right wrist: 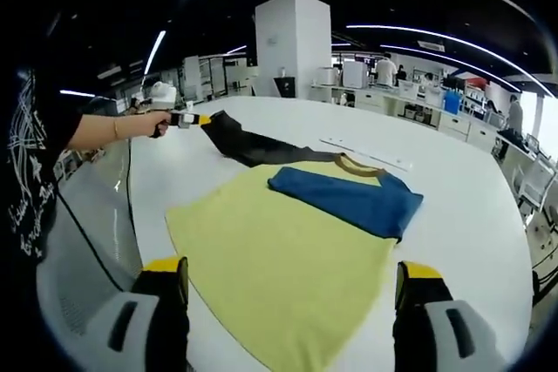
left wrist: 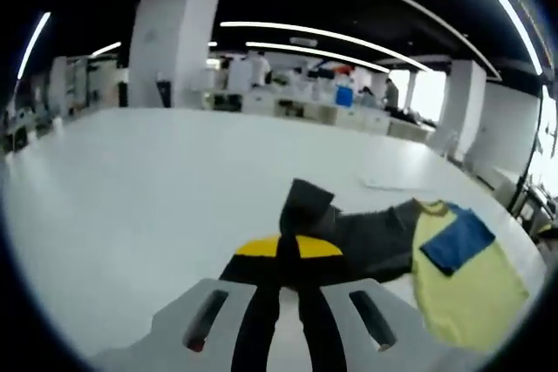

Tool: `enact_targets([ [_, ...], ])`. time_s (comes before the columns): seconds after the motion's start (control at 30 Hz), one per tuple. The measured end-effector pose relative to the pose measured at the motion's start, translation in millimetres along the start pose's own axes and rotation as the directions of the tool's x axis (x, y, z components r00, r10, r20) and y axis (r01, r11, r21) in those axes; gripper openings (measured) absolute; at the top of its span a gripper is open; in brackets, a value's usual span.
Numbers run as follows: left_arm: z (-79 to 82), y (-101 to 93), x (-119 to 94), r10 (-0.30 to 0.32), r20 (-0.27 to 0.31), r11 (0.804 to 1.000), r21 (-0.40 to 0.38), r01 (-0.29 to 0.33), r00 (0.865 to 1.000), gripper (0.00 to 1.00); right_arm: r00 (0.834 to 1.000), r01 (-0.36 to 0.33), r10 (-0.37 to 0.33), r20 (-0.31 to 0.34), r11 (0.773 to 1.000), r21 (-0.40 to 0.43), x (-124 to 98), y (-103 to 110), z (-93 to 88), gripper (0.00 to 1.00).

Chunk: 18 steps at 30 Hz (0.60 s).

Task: Fold the garment on the visible template until the final outline fits inside the template.

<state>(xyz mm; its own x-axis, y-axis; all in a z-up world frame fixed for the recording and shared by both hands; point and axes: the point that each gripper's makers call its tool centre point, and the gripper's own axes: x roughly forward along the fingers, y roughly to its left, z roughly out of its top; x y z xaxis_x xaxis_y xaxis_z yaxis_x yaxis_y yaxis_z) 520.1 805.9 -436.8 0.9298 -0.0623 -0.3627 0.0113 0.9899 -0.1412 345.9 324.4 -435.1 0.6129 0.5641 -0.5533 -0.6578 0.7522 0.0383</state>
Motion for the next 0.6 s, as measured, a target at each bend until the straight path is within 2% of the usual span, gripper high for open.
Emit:
enact_targets([
  [0.1,-4.4,-3.8,-3.1,0.005,-0.008,1.000,-0.019,-0.005,1.000,0.02,1.000,0.002,-0.001,-0.003,1.000,0.005,-2.7,0.2,-1.3,1.00],
  [0.27,-15.6,3.0,-0.5,0.012,-0.046,1.000,0.018,-0.011,0.999,0.02,1.000,0.001,-0.001,-0.011,1.000,0.006,-3.8,-0.6,-4.2,1.00],
  [0.33,-22.4,6.5,-0.9,0.022,-0.068,0.999,0.050,-0.019,0.997,0.03,1.000,0.001,-0.001,-0.015,1.000,0.006,-2.9,0.1,-4.7,1.00],
  [0.37,-29.0,14.1,-2.8,0.052,-0.089,0.995,0.087,-0.044,0.995,0.03,1.000,0.000,0.001,-0.017,1.000,0.006,-2.5,0.7,-4.8,1.00],
  [0.47,-40.6,23.6,-0.1,0.072,-0.112,0.993,0.102,-0.061,0.991,0.09,1.000,-0.007,0.008,-0.021,1.000,0.005,-0.7,3.3,-4.5,1.00],
  [0.5,-41.1,36.0,3.9,0.077,-0.110,0.993,0.101,-0.066,0.991,0.11,1.000,-0.008,0.008,-0.023,1.000,0.001,-0.1,4.2,-4.3,1.00],
  [0.6,-39.6,36.5,-2.9,0.086,-0.105,0.991,0.110,-0.074,0.991,0.17,1.000,-0.008,0.008,-0.023,1.000,0.002,0.8,2.0,-4.9,1.00],
])
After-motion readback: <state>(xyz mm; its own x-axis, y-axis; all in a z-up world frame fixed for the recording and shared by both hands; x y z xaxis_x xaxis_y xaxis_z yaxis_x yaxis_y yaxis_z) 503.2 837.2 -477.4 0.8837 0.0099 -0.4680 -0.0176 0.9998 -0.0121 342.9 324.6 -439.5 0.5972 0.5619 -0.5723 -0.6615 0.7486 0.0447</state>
